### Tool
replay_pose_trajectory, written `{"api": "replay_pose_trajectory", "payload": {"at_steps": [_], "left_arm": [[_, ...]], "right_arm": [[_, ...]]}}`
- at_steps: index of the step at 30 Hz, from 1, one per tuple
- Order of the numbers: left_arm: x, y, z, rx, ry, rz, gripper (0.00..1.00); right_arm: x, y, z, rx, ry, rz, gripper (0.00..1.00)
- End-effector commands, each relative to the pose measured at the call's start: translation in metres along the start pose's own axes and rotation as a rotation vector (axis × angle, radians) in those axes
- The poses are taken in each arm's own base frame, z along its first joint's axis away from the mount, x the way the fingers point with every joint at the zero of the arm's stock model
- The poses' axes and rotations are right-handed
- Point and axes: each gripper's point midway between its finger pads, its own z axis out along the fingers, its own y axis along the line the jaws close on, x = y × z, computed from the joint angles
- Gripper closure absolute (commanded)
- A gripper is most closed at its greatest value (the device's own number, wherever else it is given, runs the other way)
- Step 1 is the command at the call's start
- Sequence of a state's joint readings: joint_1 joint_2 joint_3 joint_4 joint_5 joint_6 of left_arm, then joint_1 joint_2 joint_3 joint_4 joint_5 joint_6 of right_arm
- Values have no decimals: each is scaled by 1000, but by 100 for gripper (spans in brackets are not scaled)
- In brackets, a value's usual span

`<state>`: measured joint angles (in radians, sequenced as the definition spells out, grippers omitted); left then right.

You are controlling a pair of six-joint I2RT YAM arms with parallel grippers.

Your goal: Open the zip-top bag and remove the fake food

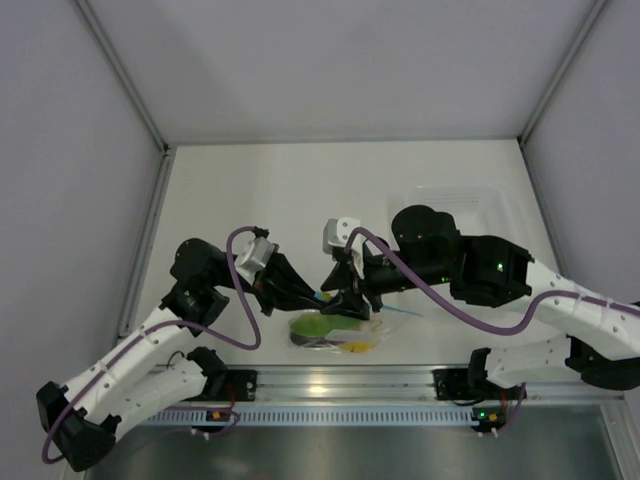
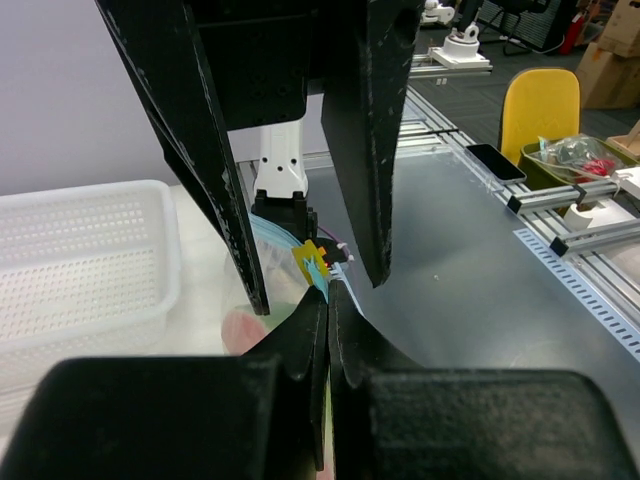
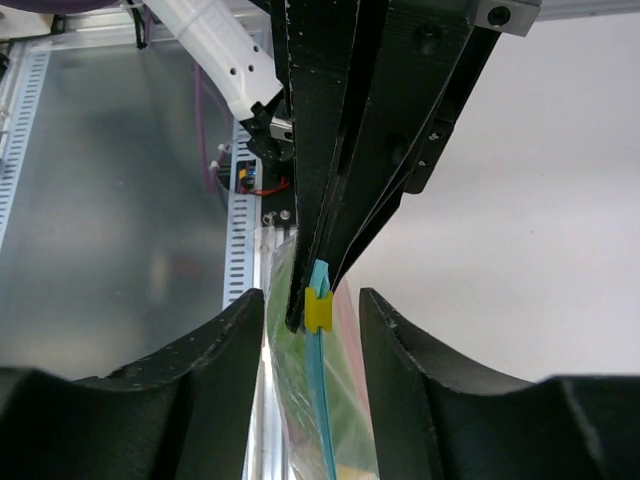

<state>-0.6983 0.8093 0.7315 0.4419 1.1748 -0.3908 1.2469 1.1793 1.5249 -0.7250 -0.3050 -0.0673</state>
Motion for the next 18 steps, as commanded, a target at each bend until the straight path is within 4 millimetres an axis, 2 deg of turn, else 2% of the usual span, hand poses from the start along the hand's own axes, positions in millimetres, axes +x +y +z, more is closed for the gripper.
{"api": "replay_pose_trajectory", "payload": {"at_steps": [1, 4, 14, 18], "left_arm": [[-25, -17, 1, 54, -34, 125, 100], [-27, -19, 1, 54, -38, 130, 100], [-23, -15, 2, 50, -33, 114, 100], [-23, -14, 3, 49, -31, 110, 100]], "right_arm": [[-11, 7, 1, -39, -46, -10, 58], [-13, 9, 1, -48, -50, -15, 65], [-19, 11, -3, -54, -77, -18, 76], [-20, 12, -3, -58, -79, -16, 77]]}}
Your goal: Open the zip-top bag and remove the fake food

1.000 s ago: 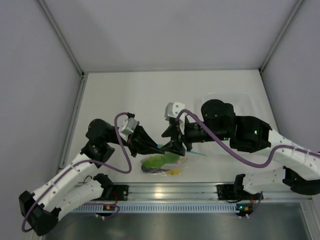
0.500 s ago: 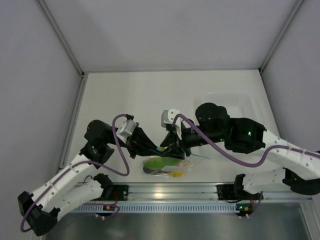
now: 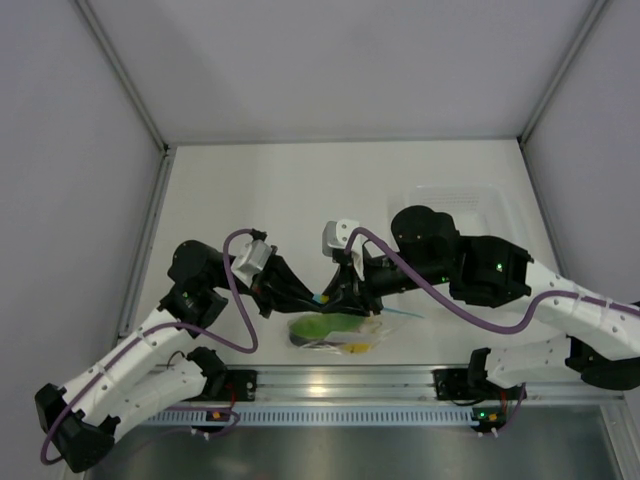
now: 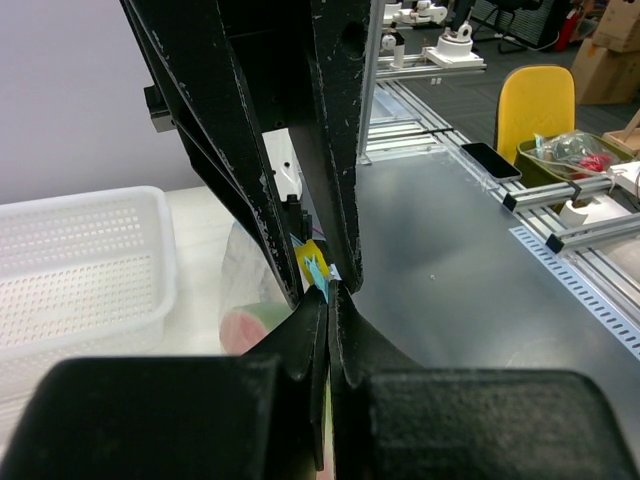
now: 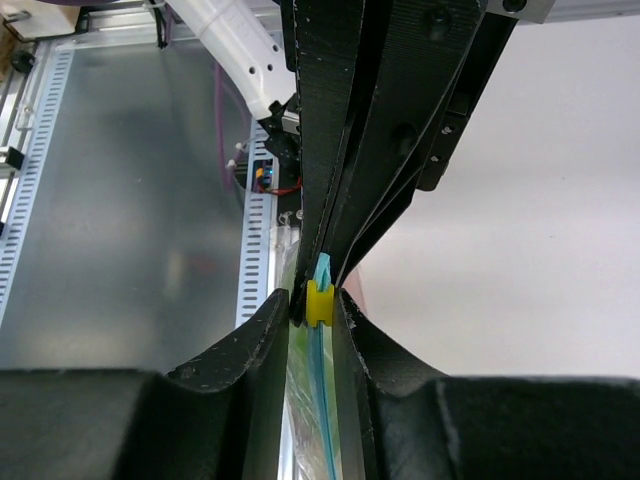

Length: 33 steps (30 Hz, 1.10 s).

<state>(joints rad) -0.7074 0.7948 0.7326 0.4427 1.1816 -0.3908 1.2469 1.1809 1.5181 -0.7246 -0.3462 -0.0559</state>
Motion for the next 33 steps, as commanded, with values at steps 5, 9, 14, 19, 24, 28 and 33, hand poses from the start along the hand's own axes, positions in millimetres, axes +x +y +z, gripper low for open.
{"api": "replay_pose_trajectory", "payload": {"at_steps": [5, 9, 14, 19, 24, 28, 33], "left_arm": [[-18, -4, 3, 25, -28, 90, 100], [-16, -3, 3, 18, -28, 86, 100], [-16, -1, 3, 12, -30, 89, 100], [-16, 2, 3, 0, -33, 94, 100], [-18, 6, 2, -35, -45, 116, 100], [-19, 14, 1, -80, -39, 138, 100], [-18, 20, 3, -83, -22, 122, 100]], "right_arm": [[-24, 5, -5, -13, -87, -27, 80], [-26, 2, -5, 2, -90, -18, 79], [-24, 0, -3, 14, -79, -9, 82], [-24, -1, -4, 22, -79, -14, 97], [-11, -14, -11, 100, -56, -32, 100], [3, -18, -17, 140, -37, -34, 100], [7, -19, -31, 171, -62, -40, 100]]}}
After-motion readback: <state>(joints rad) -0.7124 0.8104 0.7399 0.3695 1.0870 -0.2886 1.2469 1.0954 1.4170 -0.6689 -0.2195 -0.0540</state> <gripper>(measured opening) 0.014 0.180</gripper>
